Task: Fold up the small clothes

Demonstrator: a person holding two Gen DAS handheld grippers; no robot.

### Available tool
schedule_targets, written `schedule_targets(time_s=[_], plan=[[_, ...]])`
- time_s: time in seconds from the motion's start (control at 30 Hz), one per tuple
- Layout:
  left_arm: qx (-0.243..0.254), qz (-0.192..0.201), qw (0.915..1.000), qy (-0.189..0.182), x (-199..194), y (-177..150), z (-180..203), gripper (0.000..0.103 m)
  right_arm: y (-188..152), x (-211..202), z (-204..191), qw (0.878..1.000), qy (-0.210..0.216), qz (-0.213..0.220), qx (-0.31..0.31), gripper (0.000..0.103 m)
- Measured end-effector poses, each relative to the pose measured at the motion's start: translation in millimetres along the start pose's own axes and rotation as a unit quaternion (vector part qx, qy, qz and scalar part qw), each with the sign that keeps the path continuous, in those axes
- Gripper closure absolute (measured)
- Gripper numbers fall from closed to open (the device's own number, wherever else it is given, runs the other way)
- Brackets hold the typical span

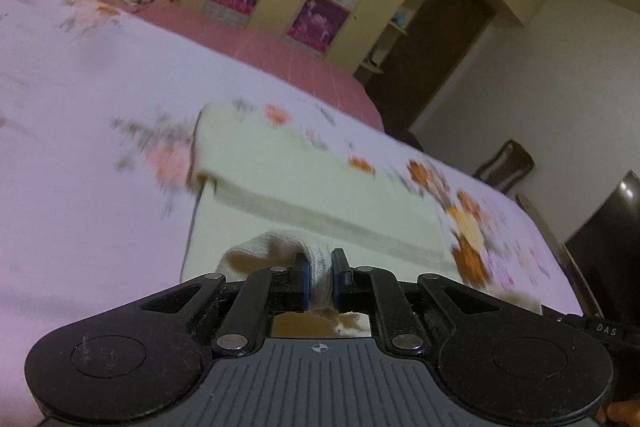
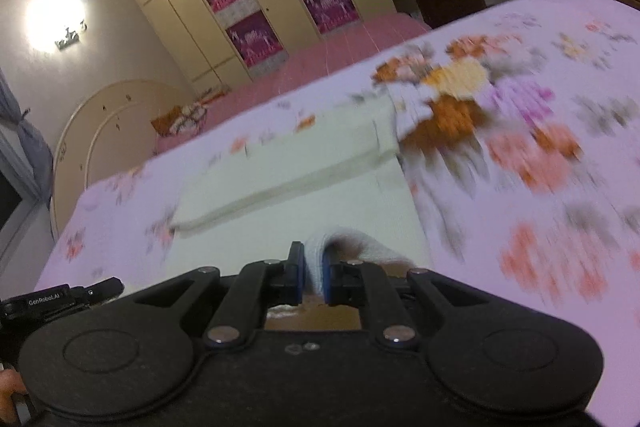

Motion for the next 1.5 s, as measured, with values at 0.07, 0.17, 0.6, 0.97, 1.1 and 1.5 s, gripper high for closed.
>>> schedule_targets(time_s=[0.07, 0.17, 0.6, 0.97, 1.1, 1.5], plan=[[-0.005, 0.007, 1.0000, 0.002, 22.3, 18.9, -1.2, 0.092, 23.9, 21.8, 2.5, 1.000, 0.001, 0.006, 0.001, 0.094], [-0.014, 0.017, 0.9997, 0.008, 55.0, 44.4, -5.8, 0.092, 54.8, 58.3, 6.3, 1.000, 0.004, 0.005, 0.003, 0.094], [-0.037, 0.036, 0.9970, 0.058, 165.1, 116.5, -33.1, 0.092, 131.9, 183.0, 41.9, 0.999, -0.005, -0.010, 0.033, 0.094], [-0.050, -0.010, 0.9943, 0.094, 211.9, 135.5, -41.0, 0.067, 152.2, 232.3, 58.8, 0.997, -0.006, -0.050, 0.057, 0.069], [-0.032, 0.067, 0.9888, 0.130, 180.6, 149.0, -36.2, 0.000, 168.7, 217.8, 55.5, 0.998, -0.047, 0.002, 0.029, 0.034], [0.121, -0.020, 0.9883, 0.090, 203.9, 95.8, 17.1, 0.001, 130.5, 229.7, -6.1, 0.981, -0.084, -0.036, -0.173, 0.053]])
Point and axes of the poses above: each gripper's, at about its wrist camera, not at the fingertips, and x roughly the way its jaws point, z to its right, y to its top, the point moved 8 cm from there along x, roughly the way its jaws point, and after that the axes turned 9 degrees about -z, right-handed, at the moved point
